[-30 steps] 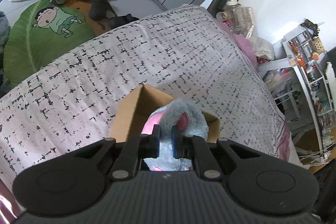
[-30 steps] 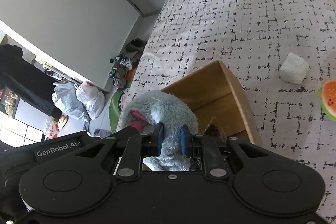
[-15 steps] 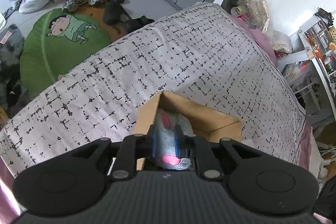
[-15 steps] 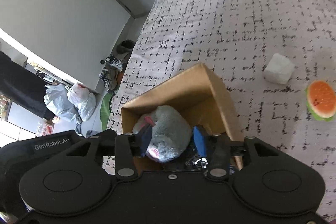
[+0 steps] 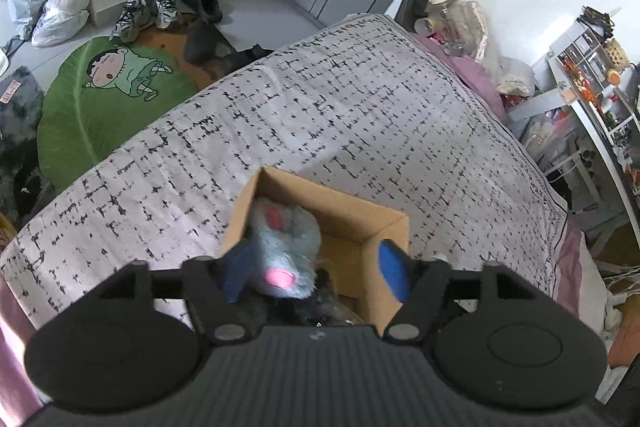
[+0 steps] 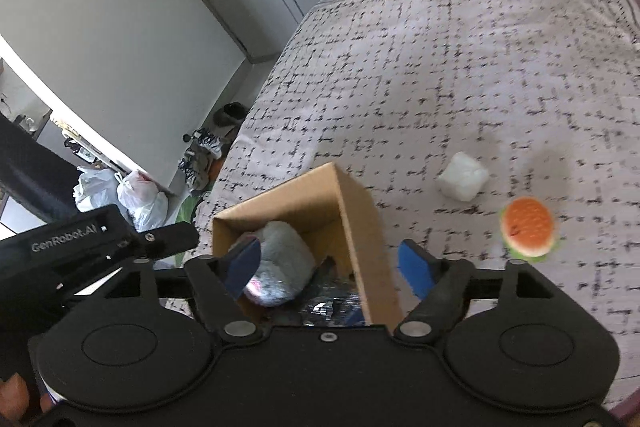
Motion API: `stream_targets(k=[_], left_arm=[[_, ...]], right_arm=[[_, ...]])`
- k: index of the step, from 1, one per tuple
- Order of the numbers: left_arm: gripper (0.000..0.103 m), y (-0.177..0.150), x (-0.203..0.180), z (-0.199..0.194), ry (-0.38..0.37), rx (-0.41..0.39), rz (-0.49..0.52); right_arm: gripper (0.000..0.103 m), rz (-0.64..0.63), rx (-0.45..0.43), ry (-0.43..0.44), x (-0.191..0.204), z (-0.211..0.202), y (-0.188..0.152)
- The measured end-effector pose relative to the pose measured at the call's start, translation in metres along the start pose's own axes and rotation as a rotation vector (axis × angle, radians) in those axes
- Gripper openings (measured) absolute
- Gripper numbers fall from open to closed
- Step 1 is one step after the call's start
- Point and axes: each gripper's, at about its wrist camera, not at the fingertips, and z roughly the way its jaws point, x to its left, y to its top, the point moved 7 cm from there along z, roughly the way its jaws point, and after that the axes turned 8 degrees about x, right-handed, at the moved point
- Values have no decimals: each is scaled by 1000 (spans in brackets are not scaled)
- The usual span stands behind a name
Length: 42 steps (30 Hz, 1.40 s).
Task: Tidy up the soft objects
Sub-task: 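Lower grey plush into the box and open right tool, then move right tool to burger toy while left tool approaches white cloth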
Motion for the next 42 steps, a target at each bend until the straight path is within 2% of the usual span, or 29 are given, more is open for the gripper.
stream_targets(k=[3, 8, 13, 29, 42], left_arm=[[76, -7, -9, -4, 8, 2, 15], [82, -19, -25, -12, 13, -5, 47], [83, -31, -44, -18, 13, -5, 95], [83, -62, -86, -22, 10, -8, 136], [83, -70, -116, -14, 5, -17, 153]], right_arm=[[97, -24, -29, -23, -8, -12, 0], [103, -75, -38, -33, -19, -28, -1], [103, -118, -44, -54, -31, -42, -4], [103, -174, -51, -109, -82, -73, -9], [103, -158, -51, -123, -117, -74, 4]])
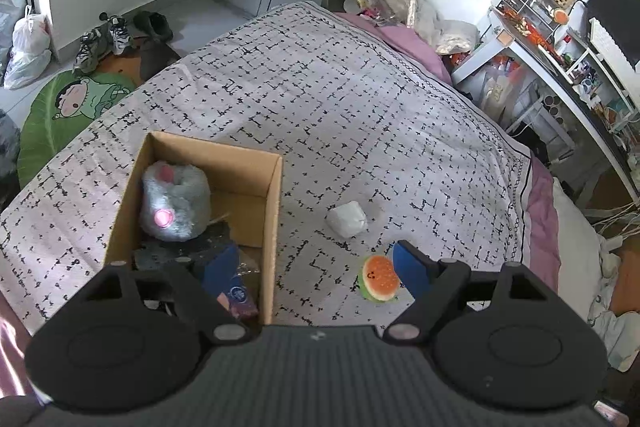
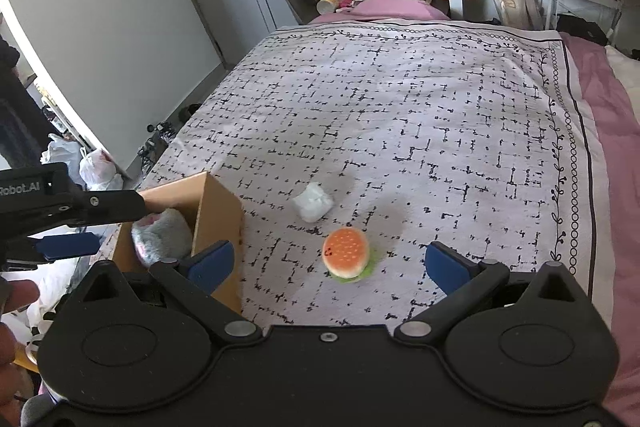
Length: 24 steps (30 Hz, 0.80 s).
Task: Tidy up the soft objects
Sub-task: 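Move right tool to burger toy while left tool approaches white cloth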
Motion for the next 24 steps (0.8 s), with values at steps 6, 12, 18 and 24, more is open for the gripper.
stream_targets(k=[6, 12, 18, 24], left_arm=[[83, 1, -10, 14, 1, 3, 6], [83, 2, -25, 30, -9, 5, 39], [83, 6, -38, 47, -18, 8, 61], [80, 10, -40, 67, -25, 33, 55]], right_arm=[[103, 50, 6, 3, -20, 23, -6], [102, 68, 15, 4, -29, 36, -8], [100, 105, 18, 17, -38, 45, -4], [95, 121, 46, 31, -42, 59, -5]])
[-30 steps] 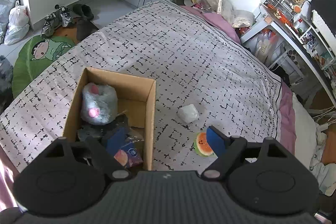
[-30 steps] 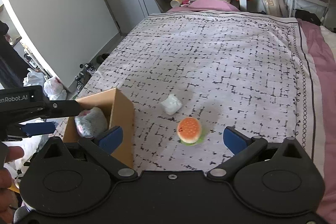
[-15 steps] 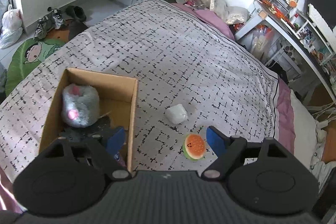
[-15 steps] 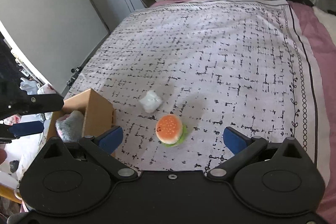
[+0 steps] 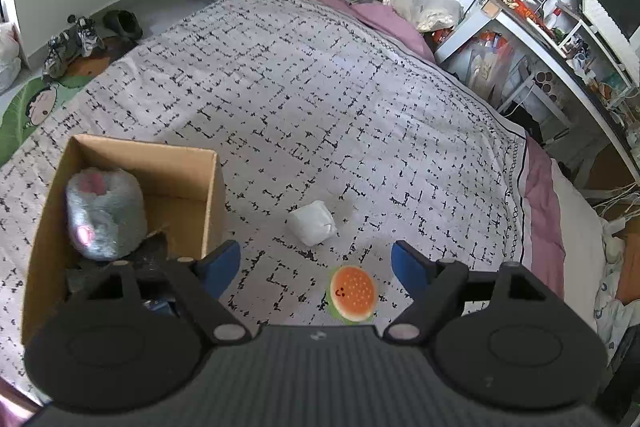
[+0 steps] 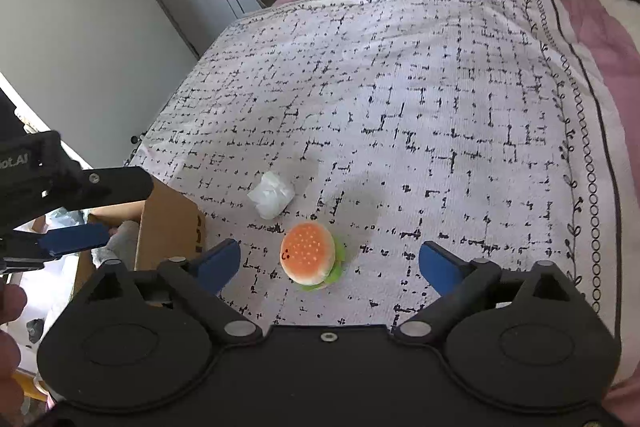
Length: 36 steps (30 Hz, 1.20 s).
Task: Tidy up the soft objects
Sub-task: 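Move right tool to burger toy while left tool approaches white cloth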
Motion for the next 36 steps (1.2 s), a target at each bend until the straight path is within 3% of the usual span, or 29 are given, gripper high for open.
stream_targets(k=[15, 26, 28, 31, 36], left_arm=[[79, 18, -3, 39, -12, 38, 3], [75, 31, 2, 68, -7, 85, -12], [75, 33, 2, 72, -9, 96, -15], [75, 35, 3, 79, -1, 106, -20], [75, 36, -1, 94, 5, 127, -16]], right_arm=[[79, 15, 86, 11, -5, 41, -2], [76, -63, 123, 14, 14, 67, -2], [68, -85, 131, -6, 15, 73, -2], [41, -105, 164, -27, 13, 84, -4], [29, -81, 159, -8, 7, 85, -2]])
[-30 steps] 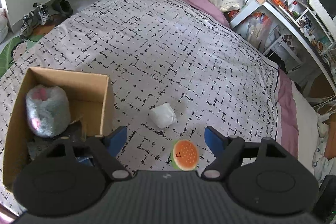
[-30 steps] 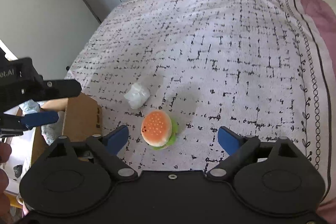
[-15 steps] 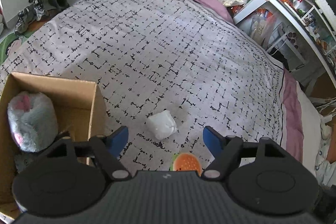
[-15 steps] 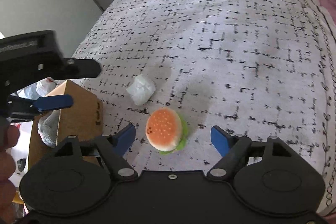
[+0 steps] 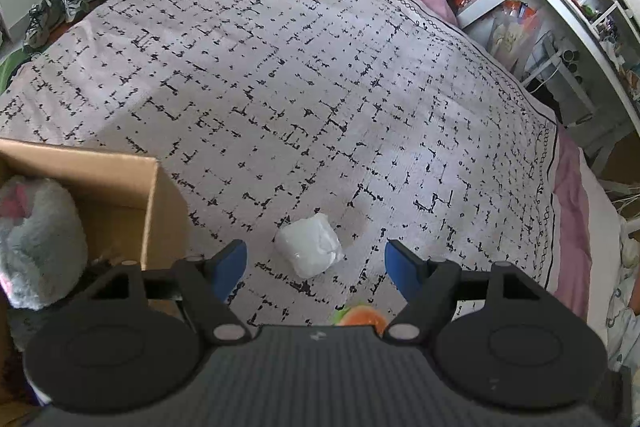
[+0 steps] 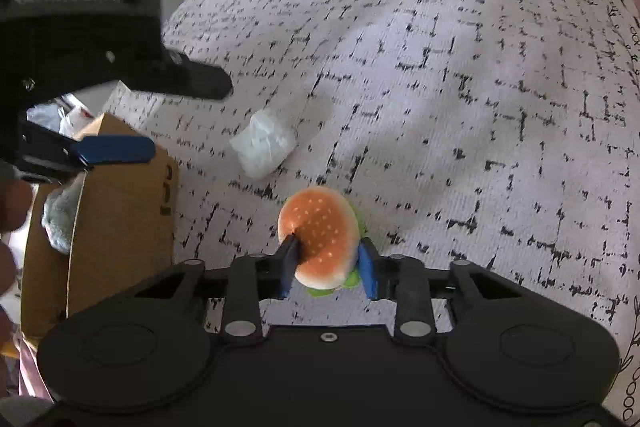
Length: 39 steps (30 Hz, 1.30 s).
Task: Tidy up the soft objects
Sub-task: 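Close right tool on burger toy while left tool grasps white cloth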
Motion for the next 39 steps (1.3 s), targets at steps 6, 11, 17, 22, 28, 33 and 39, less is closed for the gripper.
stream_targets(k=[6, 11, 17, 22, 28, 33, 39], left_arm=[[75, 1, -7, 19, 16, 17, 8], [75, 2, -13, 36, 35, 25, 14], [68, 4, -10, 54, 54, 15, -39], [60, 0, -5, 70, 78, 28, -61], [47, -1, 0, 73, 99, 3, -60], [46, -2, -1, 64, 88, -1, -59], [46, -8, -9, 47, 72, 1, -26]], right_arm=[[26, 84, -25, 10, -18, -5, 5], [26, 126, -53, 7, -30, -11, 11], [26, 182, -83, -20, -48, -15, 13], [27, 189, -84, -41, -53, -14, 14], [49, 204, -68, -37, -55, -10, 15], [80, 176, -75, -66, -48, -7, 17], [78, 57, -60, -135, -30, 6, 13]])
